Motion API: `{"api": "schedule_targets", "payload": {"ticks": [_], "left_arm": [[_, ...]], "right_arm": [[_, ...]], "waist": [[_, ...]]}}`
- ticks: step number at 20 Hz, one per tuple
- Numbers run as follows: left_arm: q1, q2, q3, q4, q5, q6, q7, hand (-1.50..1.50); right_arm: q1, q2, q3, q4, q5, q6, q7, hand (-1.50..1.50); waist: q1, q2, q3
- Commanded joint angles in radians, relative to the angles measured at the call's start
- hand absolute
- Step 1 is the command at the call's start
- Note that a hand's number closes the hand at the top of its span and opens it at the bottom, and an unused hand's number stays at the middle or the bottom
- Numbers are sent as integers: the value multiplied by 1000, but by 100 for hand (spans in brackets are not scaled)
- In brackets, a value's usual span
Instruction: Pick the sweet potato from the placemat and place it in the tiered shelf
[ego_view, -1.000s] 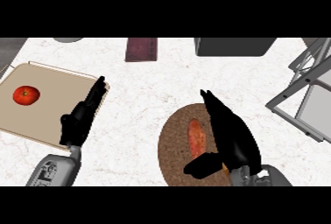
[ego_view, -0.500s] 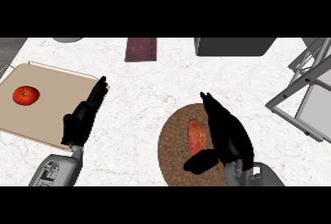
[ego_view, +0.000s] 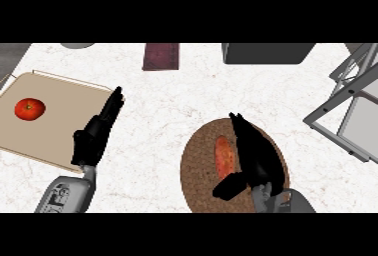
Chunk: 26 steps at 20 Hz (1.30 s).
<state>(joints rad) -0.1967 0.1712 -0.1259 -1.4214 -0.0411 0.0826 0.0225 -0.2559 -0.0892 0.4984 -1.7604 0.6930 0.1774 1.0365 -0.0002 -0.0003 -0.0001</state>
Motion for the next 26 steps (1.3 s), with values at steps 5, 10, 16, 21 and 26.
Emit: {"api": "schedule_targets", "payload": {"ticks": [5, 10, 16, 21, 26], "left_arm": [[-39, -18, 21, -14, -22, -16, 64, 0], [-54, -37, 45, 74, -32, -28, -5, 0], [-5, -15, 66, -46, -30, -75, 55, 0], [2, -58, 76, 60, -48, -65, -55, 0], [-6, -23, 105, 2, -34, -100, 3, 0]], "right_arm": [[43, 45, -10, 13, 68, 49, 51, -150], [-89, 87, -43, 161, 42, 28, 28, -150], [4, 88, -56, 132, 68, 39, -26, -150], [77, 89, -35, 209, 99, -35, -134, -150], [102, 65, 15, 147, 108, 82, -110, 150]], "waist": [[-2, 0, 0], [3, 2, 0], [1, 0, 0], [-1, 1, 0], [0, -1, 0]]}}
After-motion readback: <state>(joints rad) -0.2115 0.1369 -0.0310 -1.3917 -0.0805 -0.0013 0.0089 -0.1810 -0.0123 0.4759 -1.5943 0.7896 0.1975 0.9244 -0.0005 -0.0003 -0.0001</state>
